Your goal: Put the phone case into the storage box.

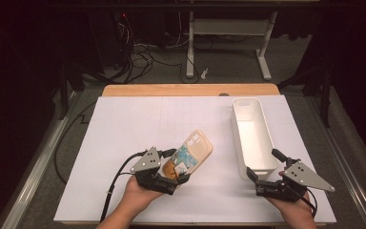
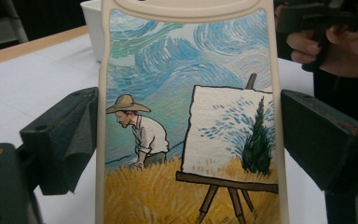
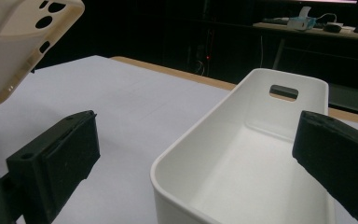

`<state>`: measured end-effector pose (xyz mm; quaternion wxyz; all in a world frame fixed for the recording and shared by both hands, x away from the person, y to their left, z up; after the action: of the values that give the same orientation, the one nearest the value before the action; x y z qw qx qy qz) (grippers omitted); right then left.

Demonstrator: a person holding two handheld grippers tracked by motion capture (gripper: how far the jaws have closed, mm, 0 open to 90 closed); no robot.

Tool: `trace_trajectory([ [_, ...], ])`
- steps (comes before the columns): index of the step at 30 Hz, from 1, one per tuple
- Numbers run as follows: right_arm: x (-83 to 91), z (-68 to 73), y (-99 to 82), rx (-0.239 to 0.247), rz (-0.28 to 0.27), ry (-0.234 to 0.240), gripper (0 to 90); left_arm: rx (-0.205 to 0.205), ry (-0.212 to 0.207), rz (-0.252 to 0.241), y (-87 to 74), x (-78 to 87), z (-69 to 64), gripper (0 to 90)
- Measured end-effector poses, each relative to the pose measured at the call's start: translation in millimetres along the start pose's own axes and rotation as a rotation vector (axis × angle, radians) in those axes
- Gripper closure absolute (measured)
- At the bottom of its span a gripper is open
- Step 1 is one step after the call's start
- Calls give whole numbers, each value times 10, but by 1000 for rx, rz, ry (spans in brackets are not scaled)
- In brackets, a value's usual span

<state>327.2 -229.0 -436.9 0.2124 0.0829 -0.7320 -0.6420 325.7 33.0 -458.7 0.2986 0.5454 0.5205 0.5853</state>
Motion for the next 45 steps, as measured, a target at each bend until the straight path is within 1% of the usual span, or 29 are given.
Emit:
trace_trajectory([
  [3, -18, 1, 57, -2, -5, 4, 7, -2, -4, -7, 0, 15, -6, 108],
  [7, -43, 61, 184, 8, -8, 25, 7, -1, -2, -25, 12, 72, -1, 108],
  [10, -85, 142, 299, 28, -2, 59, 7, 5, -2, -29, -1, 117, 14, 108],
  [11, -108, 183, 353, 44, -3, 77, 7, 7, -2, -30, -4, 129, 19, 108],
  [15, -198, 301, 508, 60, 2, 127, 7, 16, -6, -40, -17, 198, 44, 108],
  [17, -257, 371, 594, 61, -7, 152, 7, 19, -4, -40, -30, 233, 61, 108],
  [20, -331, 451, 665, 56, -19, 181, 7, 28, -16, -45, -47, 266, 74, 107],
  [23, -398, 513, 671, 47, -22, 202, 8, 21, -13, -51, -40, 283, 74, 107],
  [25, -421, 545, 654, 39, -29, 213, 7, 27, -19, -65, -23, 302, 74, 107],
  [27, -422, 566, 622, 29, -35, 225, 6, 25, -28, -68, -22, 299, 63, 108],
  [30, -414, 598, 517, 16, -14, 259, 4, 18, -48, -59, -35, 266, 35, 107],
  [31, -406, 598, 498, 12, -13, 266, 4, 21, -66, -60, -35, 253, 16, 108],
  [33, -373, 594, 460, 6, -10, 286, 4, 20, -84, -62, -33, 238, -6, 108],
  [34, -353, 593, 455, -3, -17, 301, 4, 22, -101, -64, -32, 228, -24, 108],
  [39, -275, 642, 453, -48, -31, 392, 2, 16, -140, -55, -29, 179, -92, 108],
  [40, -270, 659, 453, -50, -32, 403, 0, 12, -155, -56, -25, 165, -117, 108],
  [41, -261, 692, 449, -47, -30, 421, 0, 8, -161, -54, -25, 155, -130, 108],
  [45, -243, 797, 437, -39, -22, 468, 0, -6, -203, -43, -39, 103, -202, 108],
])
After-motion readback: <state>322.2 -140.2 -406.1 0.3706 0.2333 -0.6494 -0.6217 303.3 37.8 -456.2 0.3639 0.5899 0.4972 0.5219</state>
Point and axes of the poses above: each handheld gripper's, and its own axes: x roughly backward along the jaws, y roughly out of its top, z roughly to its left, the point moved 9 cm from there along -x, roughly forward along the jaws, and after that the axes turned 8 degrees about -y, right-handed, at the moved point
